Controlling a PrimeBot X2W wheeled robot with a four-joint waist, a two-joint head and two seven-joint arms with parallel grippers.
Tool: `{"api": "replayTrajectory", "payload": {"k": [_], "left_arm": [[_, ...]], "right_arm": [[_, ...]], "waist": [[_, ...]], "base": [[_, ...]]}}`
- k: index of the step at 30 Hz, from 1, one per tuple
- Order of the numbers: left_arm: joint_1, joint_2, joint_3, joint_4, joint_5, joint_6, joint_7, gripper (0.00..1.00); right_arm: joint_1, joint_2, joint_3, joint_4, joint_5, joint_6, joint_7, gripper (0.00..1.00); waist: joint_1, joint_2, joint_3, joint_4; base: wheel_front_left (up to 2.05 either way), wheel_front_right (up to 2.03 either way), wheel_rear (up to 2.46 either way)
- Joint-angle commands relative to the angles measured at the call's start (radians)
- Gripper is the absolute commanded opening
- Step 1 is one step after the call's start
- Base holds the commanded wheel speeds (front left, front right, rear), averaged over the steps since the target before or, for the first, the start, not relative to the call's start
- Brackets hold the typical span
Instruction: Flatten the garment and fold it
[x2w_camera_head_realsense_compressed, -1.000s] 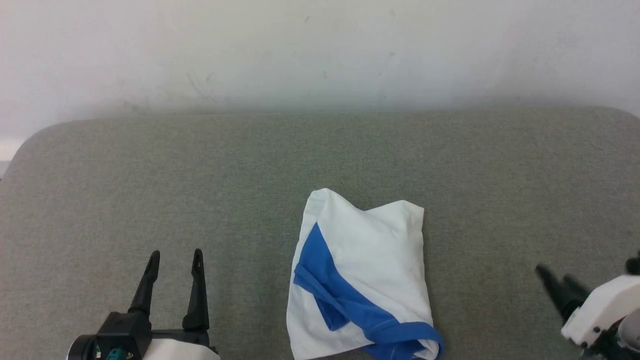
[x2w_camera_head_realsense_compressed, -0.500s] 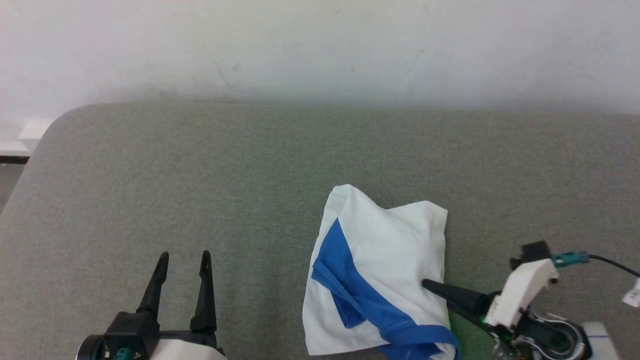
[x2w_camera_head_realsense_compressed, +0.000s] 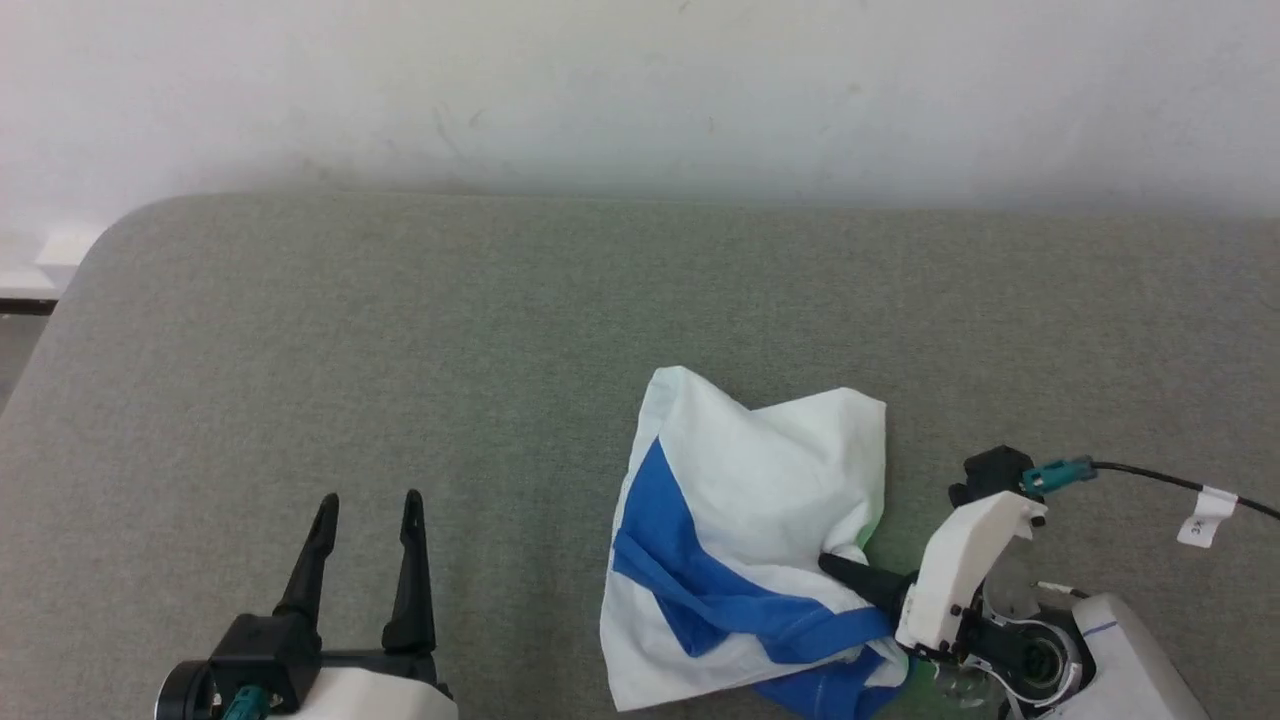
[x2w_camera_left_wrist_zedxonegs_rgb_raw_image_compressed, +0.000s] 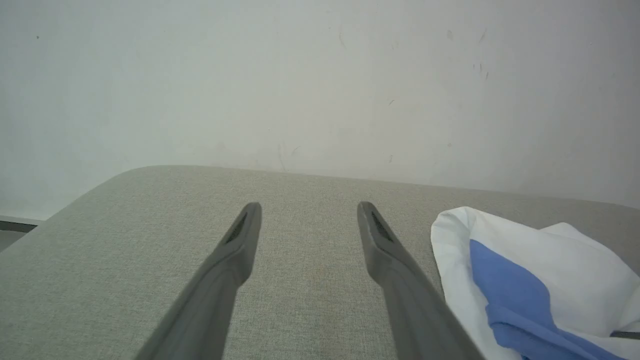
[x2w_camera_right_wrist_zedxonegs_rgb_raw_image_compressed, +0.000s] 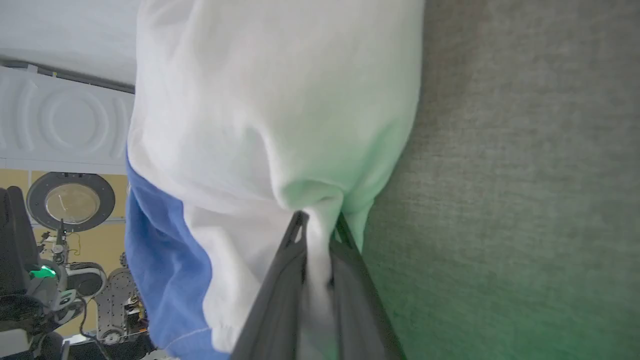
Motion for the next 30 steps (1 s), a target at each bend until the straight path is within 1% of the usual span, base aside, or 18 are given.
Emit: {"api": "replayTrajectory", "payload": {"k": [1, 5, 10, 16, 17, 19, 22, 24, 27, 30], "left_arm": [[-0.007, -0.003, 0.005, 0.001, 0.009, -0.007, -0.005, 1.0], [0.005, -0.005, 0.009, 0.001, 0.011, -0.01, -0.005, 1.0], [0.011, -0.011, 0.008, -0.009, 0.011, -0.013, -0.005, 1.0], [-0.01, -0.014, 0.004, -0.032, 0.018, -0.022, -0.005, 1.0], [-0.01, -0.014, 0.004, -0.032, 0.018, -0.022, -0.005, 1.0], [-0.025, -0.012, 0.001, -0.039, 0.024, -0.027, -0.005, 1.0], [-0.057, -0.005, -0.006, -0.05, 0.035, -0.036, -0.005, 1.0], [-0.085, 0.002, -0.015, -0.054, 0.043, -0.044, -0.005, 1.0], [-0.137, 0.015, -0.029, -0.055, 0.054, -0.059, -0.004, 1.0], [-0.191, 0.03, -0.04, -0.057, 0.064, -0.072, 0.0, 1.0]], "right_arm": [[-0.003, -0.025, 0.018, -0.008, -0.03, -0.002, -0.01, 0.0], [0.009, -0.09, 0.088, -0.052, -0.144, -0.002, -0.026, 0.0], [0.011, -0.183, 0.161, -0.11, -0.288, -0.002, 0.005, 0.0], [-0.013, -0.28, 0.182, -0.167, -0.391, -0.002, 0.03, 0.0], [-0.013, -0.28, 0.182, -0.167, -0.391, -0.002, 0.03, 0.0], [-0.022, -0.317, 0.185, -0.17, -0.417, -0.002, 0.032, 0.0], [-0.045, -0.361, 0.16, -0.147, -0.446, -0.002, 0.016, 0.0], [-0.065, -0.379, 0.123, -0.116, -0.461, -0.002, -0.007, 0.0], [-0.1, -0.406, 0.064, -0.058, -0.485, -0.002, -0.062, 0.0], [-0.149, -0.425, -0.012, 0.009, -0.516, -0.002, -0.143, 0.0]], "waist": [[-0.0001, 0.0, -0.017, -0.025], [-0.0001, 0.0, -0.04, -0.081], [-0.0001, 0.0, -0.041, -0.174], [-0.0001, 0.0, 0.023, -0.304], [-0.0001, 0.0, 0.023, -0.304], [-0.0001, 0.0, 0.056, -0.342], [-0.0001, 0.0, 0.113, -0.391], [-0.0001, 0.0, 0.155, -0.41], [-0.0001, 0.0, 0.217, -0.42], [-0.0001, 0.0, 0.277, -0.419]], "base": [[0.0, 0.0, 0.0], [0.0, 0.0, 0.0], [0.0, 0.0, 0.0], [0.0, 0.0, 0.0], [0.0, 0.0, 0.0], [0.0, 0.0, 0.0], [0.0, 0.0, 0.0], [0.0, 0.0, 0.0], [0.0, 0.0, 0.0], [0.0, 0.0, 0.0]]}}
